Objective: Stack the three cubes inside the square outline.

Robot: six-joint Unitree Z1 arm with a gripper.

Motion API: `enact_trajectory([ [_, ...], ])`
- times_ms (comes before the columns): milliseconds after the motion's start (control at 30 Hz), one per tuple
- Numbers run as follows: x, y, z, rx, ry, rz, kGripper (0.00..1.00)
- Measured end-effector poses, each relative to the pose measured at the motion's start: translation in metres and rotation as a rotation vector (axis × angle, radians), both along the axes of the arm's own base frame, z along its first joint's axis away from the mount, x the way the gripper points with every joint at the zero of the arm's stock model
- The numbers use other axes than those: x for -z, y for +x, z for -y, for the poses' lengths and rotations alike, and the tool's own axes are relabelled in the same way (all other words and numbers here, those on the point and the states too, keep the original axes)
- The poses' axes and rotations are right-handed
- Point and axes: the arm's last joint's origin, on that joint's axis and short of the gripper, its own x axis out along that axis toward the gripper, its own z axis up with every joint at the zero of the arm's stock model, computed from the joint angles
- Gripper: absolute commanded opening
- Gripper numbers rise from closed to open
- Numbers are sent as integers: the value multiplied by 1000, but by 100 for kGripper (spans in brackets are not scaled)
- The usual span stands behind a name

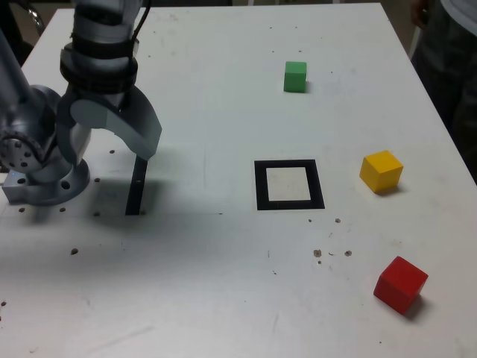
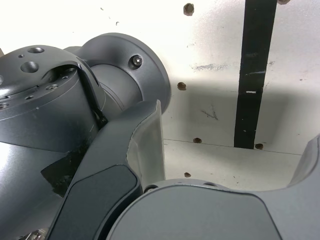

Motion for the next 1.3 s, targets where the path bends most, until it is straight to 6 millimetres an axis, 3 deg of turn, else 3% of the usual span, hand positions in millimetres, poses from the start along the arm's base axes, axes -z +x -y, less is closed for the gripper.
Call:
enact_trajectory([
  [467,0,-5,2,-27,-36,-31,100],
  [700,-18,5,11,-18,-49,85,99],
  [967,-41,61,56,117,-40,144,99],
  [1300,-39,136,114,374,33,108,99],
])
